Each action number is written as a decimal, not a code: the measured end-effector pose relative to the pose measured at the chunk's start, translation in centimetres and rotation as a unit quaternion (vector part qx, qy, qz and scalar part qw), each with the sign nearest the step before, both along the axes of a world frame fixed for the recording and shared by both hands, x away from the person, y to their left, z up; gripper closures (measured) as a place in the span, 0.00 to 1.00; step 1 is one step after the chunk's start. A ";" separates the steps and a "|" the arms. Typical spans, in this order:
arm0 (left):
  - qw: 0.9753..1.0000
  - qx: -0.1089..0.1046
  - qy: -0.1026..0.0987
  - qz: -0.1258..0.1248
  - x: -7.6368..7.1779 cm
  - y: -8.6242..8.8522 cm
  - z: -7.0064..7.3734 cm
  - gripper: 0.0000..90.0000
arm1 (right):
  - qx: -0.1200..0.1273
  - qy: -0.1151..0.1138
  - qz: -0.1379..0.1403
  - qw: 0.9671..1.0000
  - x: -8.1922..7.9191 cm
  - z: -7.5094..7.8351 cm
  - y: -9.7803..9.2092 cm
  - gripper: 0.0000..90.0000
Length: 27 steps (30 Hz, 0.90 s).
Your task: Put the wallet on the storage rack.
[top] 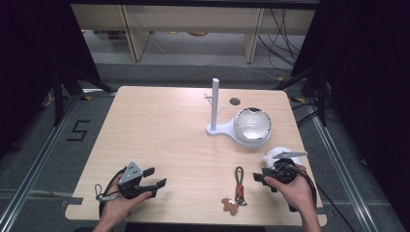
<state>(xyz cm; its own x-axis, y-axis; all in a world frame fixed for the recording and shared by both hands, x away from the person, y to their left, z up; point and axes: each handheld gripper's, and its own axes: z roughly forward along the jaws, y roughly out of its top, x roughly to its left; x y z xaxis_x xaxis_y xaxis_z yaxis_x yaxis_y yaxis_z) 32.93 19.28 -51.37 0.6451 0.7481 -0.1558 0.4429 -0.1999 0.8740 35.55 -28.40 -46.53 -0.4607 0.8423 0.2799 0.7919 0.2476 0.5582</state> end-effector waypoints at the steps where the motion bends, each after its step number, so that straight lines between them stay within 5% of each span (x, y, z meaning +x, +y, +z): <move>1: 1.000 0.000 -0.001 0.002 0.1 0.0 0.1 0.38 | -0.001 -0.001 -0.006 1.000 -0.2 0.2 -0.3 0.55; 5: 1.000 0.000 -0.005 0.011 0.4 0.0 0.3 0.38 | -0.005 -0.007 -0.019 1.000 -0.4 1.2 -1.4 0.55; 6: 1.000 -0.001 -0.006 0.014 0.5 0.1 0.5 0.38 | -0.008 -0.025 -0.022 0.999 -0.1 1.6 -2.4 0.54; 20: 1.000 -0.004 -0.009 0.016 0.6 0.8 0.5 0.38 | -0.044 -0.034 -0.076 0.996 2.5 2.3 -7.0 0.45; 22: 1.000 -0.007 -0.009 0.017 0.6 0.7 0.5 0.38 | -0.048 -0.014 -0.087 0.995 3.1 2.3 -7.4 0.44; 27: 1.000 -0.002 -0.007 0.020 0.7 0.7 0.5 0.38 | -0.072 -0.008 -0.098 0.993 4.1 1.7 -8.6 0.41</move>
<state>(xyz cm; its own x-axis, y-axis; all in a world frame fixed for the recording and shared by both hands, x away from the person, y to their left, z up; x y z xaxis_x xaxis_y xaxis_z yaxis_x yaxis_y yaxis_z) 33.64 19.94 -50.84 0.6175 0.7723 -0.1493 0.4375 -0.1794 0.8811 39.62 -37.00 -44.80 -0.2881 0.9468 0.1437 0.8242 0.1688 0.5405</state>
